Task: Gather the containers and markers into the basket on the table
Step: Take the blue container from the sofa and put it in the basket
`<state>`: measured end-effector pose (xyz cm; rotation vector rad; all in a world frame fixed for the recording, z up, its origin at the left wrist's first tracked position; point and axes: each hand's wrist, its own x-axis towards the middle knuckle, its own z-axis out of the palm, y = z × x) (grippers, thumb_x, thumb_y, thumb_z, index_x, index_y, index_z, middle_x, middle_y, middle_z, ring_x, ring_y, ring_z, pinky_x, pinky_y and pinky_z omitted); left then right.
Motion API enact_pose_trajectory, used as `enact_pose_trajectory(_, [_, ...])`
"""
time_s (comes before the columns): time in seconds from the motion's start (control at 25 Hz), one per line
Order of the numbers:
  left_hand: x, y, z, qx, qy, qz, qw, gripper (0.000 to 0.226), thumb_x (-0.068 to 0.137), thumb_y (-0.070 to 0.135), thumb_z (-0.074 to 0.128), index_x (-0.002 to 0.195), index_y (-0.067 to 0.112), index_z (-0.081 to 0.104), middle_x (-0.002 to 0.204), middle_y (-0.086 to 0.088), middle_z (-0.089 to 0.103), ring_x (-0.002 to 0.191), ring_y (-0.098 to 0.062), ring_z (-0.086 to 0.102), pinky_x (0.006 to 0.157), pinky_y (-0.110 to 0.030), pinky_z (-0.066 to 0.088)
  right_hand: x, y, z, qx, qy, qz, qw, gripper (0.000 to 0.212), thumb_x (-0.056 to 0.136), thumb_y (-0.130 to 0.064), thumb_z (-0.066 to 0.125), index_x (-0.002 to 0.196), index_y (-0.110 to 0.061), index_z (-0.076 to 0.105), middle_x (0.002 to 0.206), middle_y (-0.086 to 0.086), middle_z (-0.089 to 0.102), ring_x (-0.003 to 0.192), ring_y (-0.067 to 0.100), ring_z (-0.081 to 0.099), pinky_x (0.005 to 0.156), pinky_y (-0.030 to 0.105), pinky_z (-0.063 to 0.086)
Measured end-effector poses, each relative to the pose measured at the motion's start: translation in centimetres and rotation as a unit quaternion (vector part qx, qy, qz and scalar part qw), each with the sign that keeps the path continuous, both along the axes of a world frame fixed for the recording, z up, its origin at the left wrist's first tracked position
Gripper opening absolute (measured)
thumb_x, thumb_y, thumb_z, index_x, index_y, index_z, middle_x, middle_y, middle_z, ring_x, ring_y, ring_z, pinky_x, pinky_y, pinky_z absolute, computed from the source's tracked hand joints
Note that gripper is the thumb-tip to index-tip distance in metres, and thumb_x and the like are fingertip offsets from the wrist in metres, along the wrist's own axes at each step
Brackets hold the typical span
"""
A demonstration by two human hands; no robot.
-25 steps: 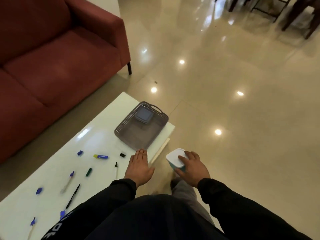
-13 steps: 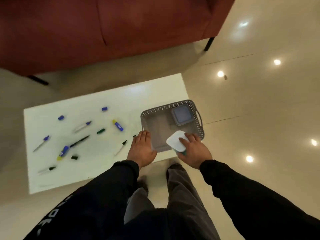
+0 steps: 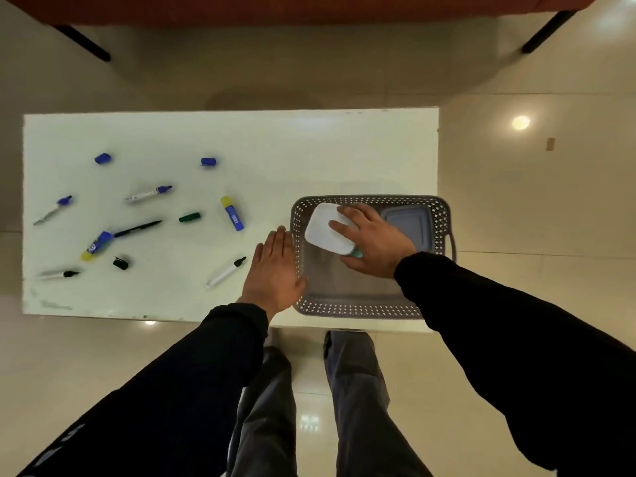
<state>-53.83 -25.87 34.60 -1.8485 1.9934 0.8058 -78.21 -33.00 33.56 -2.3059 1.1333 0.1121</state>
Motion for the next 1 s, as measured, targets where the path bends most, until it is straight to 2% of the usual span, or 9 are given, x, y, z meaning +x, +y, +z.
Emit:
enact_pose_trajectory(0.16, [-0.2,0.4,-1.2,-0.008,0.005,-0.002,1.000,0.091,0.089,0.044,0.053,0.157,0.004,0.006,0.166,-0.015,0.008,0.153,-0.029,0.006,0.124,-0.046,0.012,0.8,-1.4,-2.7,-0.016,-0.028,0.054,0.998,0.063,0.089,-0.048,0.061,0.144,-0.021,0.046,0.158,0.013,0.031,0.145,0.039,0.023,0.107,0.054,0.042])
enact_pose_trajectory(0.32, [-0.7,0.6,-1.8,-0.007,0.010,0.009,1.000,0.092,0.091,0.046,0.051,0.157,0.006,0.001,0.166,-0.014,0.005,0.153,-0.028,0.004,0.124,-0.045,0.011,0.5,-2.0,-4.0,-0.020,-0.013,0.085,0.996,0.054,0.089,-0.041,0.061,0.139,-0.024,0.051,0.160,0.009,0.028,0.148,0.039,0.020,0.111,0.055,0.036])
enact_pose_trajectory(0.48, [-0.5,0.7,-2.0,-0.007,0.012,0.009,1.000,0.091,0.092,0.045,0.050,0.158,0.006,0.000,0.167,-0.013,0.001,0.154,-0.027,0.001,0.124,-0.044,0.009,-0.1,-2.3,-4.1,-0.033,0.033,0.082,0.996,0.061,0.078,-0.020,0.065,0.138,-0.026,0.050,0.161,0.006,0.028,0.149,0.035,0.020,0.119,0.054,0.023])
enact_pose_trajectory(0.68, [-0.2,0.9,-1.7,-0.011,0.021,0.015,1.000,0.090,0.092,0.045,0.050,0.158,0.007,0.000,0.167,-0.012,0.000,0.154,-0.026,-0.001,0.125,-0.043,0.008,0.1,-1.6,-4.1,-0.060,0.060,0.067,0.994,0.064,0.079,-0.006,0.062,0.139,-0.024,0.049,0.162,0.008,0.028,0.149,0.035,0.020,0.121,0.052,0.018])
enact_pose_trajectory(0.84, [0.0,2.1,1.1,-0.004,0.015,0.021,1.000,0.090,0.093,0.047,0.048,0.158,0.008,0.000,0.167,-0.012,-0.001,0.154,-0.026,-0.002,0.125,-0.042,0.006,0.7,-0.2,-0.9,-0.028,0.080,0.046,0.995,0.071,0.078,-0.017,0.065,0.145,-0.025,0.043,0.164,0.006,0.022,0.150,0.033,0.016,0.121,0.050,0.017])
enact_pose_trajectory(1.0, [0.7,4.2,7.7,-0.012,0.020,0.013,1.000,0.087,0.097,0.049,0.043,0.157,0.006,-0.002,0.167,-0.012,-0.006,0.154,-0.025,-0.006,0.125,-0.042,0.003,1.7,4.7,7.0,-0.002,0.086,-0.019,0.996,0.073,0.083,-0.030,0.063,0.150,-0.026,0.033,0.166,0.003,0.016,0.152,0.028,0.013,0.120,0.045,0.017])
